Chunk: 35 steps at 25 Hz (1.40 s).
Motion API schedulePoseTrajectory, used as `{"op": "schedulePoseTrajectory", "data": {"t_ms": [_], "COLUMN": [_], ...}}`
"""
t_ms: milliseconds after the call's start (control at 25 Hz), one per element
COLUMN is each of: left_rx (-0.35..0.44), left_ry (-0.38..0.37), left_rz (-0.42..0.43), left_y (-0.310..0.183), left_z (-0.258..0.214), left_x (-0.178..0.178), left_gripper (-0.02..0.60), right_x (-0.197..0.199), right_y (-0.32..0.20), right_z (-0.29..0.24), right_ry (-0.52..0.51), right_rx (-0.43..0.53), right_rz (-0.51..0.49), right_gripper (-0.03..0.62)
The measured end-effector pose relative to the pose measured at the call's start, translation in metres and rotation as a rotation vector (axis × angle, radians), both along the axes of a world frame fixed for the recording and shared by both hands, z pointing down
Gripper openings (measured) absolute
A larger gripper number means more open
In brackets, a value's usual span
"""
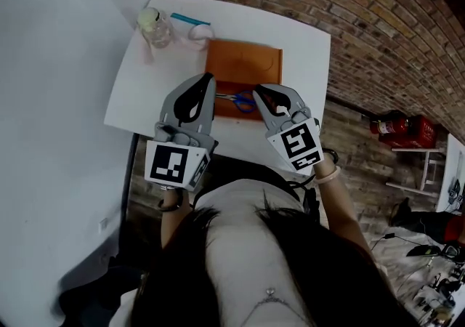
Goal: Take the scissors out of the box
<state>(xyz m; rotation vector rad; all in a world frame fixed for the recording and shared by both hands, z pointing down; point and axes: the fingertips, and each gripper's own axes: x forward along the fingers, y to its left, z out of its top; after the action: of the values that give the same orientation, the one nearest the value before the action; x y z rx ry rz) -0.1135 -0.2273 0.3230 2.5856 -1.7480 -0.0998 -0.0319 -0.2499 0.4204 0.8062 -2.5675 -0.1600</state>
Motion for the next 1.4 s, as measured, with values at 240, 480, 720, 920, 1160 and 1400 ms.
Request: {"op": "schedulePoseTrajectory", "data": {"t_ms": [240, 480, 720, 920, 1160, 1400], "left_rx": [-0.003, -0.01, -0.013, -0.007, -0.003, -0.022], "left_ry": [0.002, 0.004, 0.004, 0.003, 0.003, 0.008], "left_rz": [-0.022, -0.045, -0.064, -0.076, -0.096, -0.118], "left_y": [-0.011, -0.017, -0.022, -0.027, -0.036, -0.039], "left_z": [0.001, 0.005, 0.007, 0.008, 0.006, 0.016], "left_x": [-0.004, -0.006, -0.005, -0.003, -0.003, -0.005], "left_gripper": [0.0, 0.0, 0.0, 0.0, 0.0, 0.0], "right_x": [-0.002, 0.0, 0.003, 0.003, 0.002, 0.0], "right_y": [-0.008, -0.012, -0.012, -0.013, -0.017, -0.016], "right_z": [0.02, 0.042, 0.066, 0.085, 0.103, 0.119], "right_ry": [0.042, 0.092, 0.148, 0.206, 0.255, 0.294], "right_rx": [-0.047, -0.099, -0.159, -0.203, -0.245, -0.281], "right_rz": [-0.036, -0.073, -0.112, -0.152, -0.192, -0.232], "right_gripper": [0.035, 0.046, 0.054, 0.067, 0.075, 0.08]}}
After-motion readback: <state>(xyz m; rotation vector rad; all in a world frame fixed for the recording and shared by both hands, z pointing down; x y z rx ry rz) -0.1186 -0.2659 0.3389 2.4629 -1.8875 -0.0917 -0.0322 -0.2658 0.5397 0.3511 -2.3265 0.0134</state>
